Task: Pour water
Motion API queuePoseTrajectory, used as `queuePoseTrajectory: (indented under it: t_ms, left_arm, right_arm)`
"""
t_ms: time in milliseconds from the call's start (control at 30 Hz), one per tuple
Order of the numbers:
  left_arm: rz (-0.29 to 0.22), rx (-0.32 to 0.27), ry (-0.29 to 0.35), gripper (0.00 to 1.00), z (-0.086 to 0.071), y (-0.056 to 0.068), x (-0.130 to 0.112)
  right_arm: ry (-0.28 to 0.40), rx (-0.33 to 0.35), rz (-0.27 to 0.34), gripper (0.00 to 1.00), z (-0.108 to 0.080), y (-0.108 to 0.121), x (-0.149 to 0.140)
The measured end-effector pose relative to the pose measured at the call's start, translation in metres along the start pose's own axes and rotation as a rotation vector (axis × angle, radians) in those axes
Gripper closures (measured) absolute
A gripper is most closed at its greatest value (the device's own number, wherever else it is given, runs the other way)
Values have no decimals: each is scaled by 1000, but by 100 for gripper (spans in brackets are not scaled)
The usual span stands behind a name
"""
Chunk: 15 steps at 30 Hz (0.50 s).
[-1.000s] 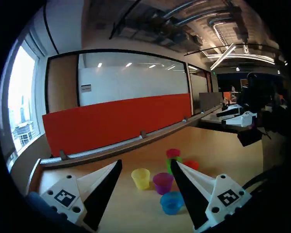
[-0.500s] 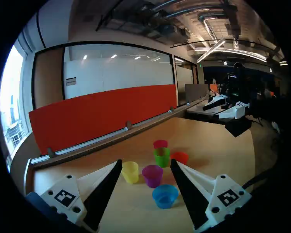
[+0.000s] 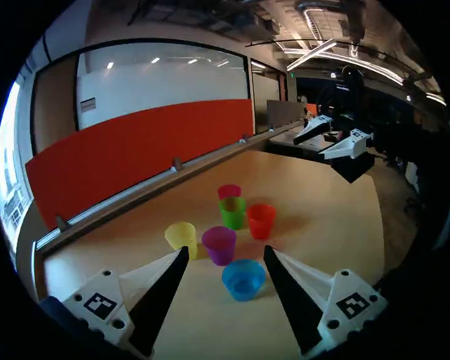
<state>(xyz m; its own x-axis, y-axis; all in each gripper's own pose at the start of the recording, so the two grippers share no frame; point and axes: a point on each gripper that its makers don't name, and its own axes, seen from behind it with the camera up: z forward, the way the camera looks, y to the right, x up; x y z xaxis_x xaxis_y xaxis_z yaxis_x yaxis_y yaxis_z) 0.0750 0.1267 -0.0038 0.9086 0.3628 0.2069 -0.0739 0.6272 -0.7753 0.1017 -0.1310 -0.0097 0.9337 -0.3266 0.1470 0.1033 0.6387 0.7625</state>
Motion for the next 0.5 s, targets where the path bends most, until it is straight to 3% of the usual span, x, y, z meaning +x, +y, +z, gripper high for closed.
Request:
queuePoseTrajectory:
  t_ms: [267,500]
  left_arm:
    - [44,-69,-119,7,18,17,-37]
    - [73,-86,-207,7,39,22,-69]
  right_arm:
    - [-12,24,-9,0,7,4,1]
    - [-29,40,-3,0,14,8,-6]
